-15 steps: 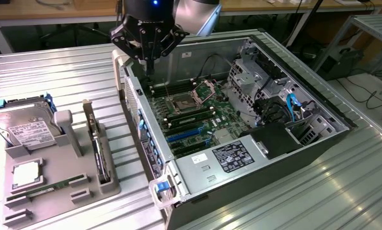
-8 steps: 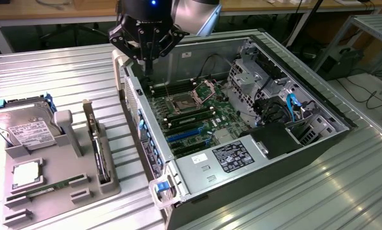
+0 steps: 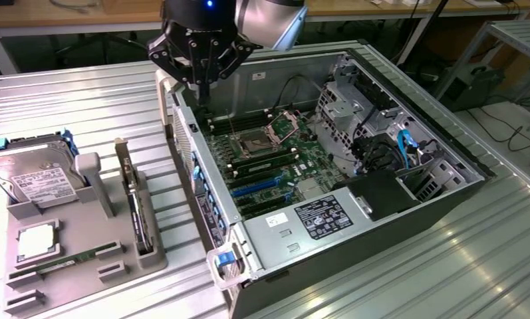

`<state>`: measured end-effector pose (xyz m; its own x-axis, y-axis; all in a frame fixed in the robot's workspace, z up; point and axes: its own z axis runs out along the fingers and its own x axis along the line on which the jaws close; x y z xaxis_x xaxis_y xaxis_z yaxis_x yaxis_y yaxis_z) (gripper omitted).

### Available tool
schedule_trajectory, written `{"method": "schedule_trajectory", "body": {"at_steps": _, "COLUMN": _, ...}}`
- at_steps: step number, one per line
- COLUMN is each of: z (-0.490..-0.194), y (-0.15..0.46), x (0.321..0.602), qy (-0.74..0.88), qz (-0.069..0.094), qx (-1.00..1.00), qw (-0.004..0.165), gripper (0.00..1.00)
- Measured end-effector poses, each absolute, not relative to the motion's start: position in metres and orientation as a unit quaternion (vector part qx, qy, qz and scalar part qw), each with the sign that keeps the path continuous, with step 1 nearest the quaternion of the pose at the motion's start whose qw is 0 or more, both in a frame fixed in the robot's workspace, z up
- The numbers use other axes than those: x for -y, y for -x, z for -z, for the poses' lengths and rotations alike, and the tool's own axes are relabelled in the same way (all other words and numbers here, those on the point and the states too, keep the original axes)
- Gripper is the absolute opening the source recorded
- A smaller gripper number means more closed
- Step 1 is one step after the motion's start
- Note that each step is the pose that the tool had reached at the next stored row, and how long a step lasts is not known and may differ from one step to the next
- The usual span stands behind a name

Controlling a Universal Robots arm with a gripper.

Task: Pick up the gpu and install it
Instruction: 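Reach for the gpu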

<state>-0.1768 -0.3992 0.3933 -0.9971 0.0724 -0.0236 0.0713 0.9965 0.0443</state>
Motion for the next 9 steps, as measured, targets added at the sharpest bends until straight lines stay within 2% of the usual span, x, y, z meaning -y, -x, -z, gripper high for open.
{"method": "schedule_trajectory", "body": {"at_steps": 9, "z": -0.3933, "y": 0.1801, "x": 0.3993, "qy": -0.036, "qz": -0.022, "qx": -0.999, "qw": 0.013, "gripper": 0.11}}
